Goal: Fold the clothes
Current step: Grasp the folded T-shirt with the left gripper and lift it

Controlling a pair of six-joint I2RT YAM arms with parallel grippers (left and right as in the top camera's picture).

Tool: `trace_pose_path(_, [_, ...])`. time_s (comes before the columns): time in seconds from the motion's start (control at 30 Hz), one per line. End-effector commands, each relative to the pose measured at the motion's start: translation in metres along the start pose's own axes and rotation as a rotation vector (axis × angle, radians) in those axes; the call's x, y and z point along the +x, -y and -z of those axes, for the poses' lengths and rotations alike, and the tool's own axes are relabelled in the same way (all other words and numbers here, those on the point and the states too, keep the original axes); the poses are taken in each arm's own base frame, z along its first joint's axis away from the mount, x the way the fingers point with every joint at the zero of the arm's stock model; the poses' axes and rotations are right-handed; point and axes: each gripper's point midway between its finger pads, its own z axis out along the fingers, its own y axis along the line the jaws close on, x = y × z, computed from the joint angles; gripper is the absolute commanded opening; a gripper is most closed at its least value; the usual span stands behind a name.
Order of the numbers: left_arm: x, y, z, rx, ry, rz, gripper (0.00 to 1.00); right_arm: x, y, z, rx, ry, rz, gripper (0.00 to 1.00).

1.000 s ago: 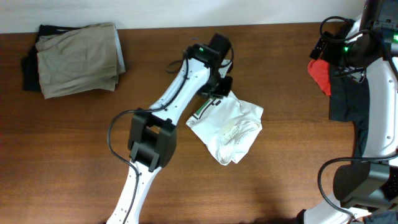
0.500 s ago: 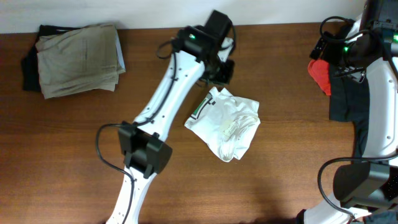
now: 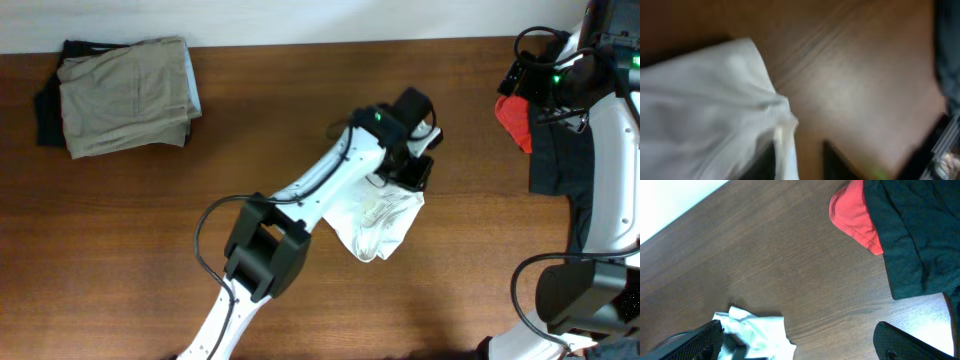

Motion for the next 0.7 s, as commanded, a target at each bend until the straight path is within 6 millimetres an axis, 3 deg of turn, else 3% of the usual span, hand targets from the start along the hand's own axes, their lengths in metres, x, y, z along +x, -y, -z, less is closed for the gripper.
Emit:
trace_pose_path(0.0, [-0.043,-0.006,0.147,-0.042,0.22,-0.139,0.93,-0.005,0.0,0.008,0.0,0.025,0.002,0.99])
trace_pose_path(0.03, [-0.042,-0.029,0.171,-0.097,0.236,-0.116,0.98,-0.005,0.0,0.008,0.0,0.025,0.002,0.99])
trace_pose_path(0.07, [-0.028,-0.09,0.194,-0.183,0.204,-0.017,0.99,-0.005,0.0,0.008,0.0,0.025,0.002,0.99])
trace_pose_path(0.1, [-0.013,-0.121,0.195,-0.199,0.152,0.007,0.99,-0.005,0.0,0.008,0.0,0.025,0.002,0.99])
trace_pose_path(0.17, [0.013,-0.18,0.176,-0.149,0.07,0.067,0.99,-0.005,0.0,0.008,0.0,0.025,0.002,0.99])
trace_pose_path(0.23, [0.034,-0.2,0.127,0.026,0.014,0.071,0.99,-0.005,0.0,0.008,0.0,0.025,0.002,0.99])
trace_pose_path(0.3, [0.049,-0.212,0.087,0.092,-0.024,0.075,0.99,-0.005,0.0,0.008,0.0,0.025,0.002,0.99])
trace_pose_path(0.37, [0.057,-0.208,0.062,0.139,-0.065,0.067,0.99,-0.005,0.0,0.008,0.0,0.025,0.002,0.99])
trace_pose_path(0.47, [0.056,-0.177,0.031,0.238,-0.092,0.035,0.99,-0.005,0.0,0.008,0.0,0.025,0.002,0.99])
trace_pose_path(0.57, [0.072,-0.158,-0.01,0.267,-0.185,0.019,0.99,-0.005,0.0,0.008,0.0,0.025,0.002,0.99])
trace_pose_path(0.6, [0.076,-0.153,-0.019,0.272,-0.206,0.012,0.9,-0.005,0.0,0.008,0.0,0.025,0.002,0.99])
trace_pose_path(0.63, [0.078,-0.152,-0.022,0.256,-0.219,0.003,0.66,-0.005,0.0,0.008,0.0,0.025,0.002,0.99])
trace_pose_path(0.67, [0.077,-0.152,-0.022,0.257,-0.218,0.003,0.6,-0.005,0.0,0.008,0.0,0.025,0.002,0.99])
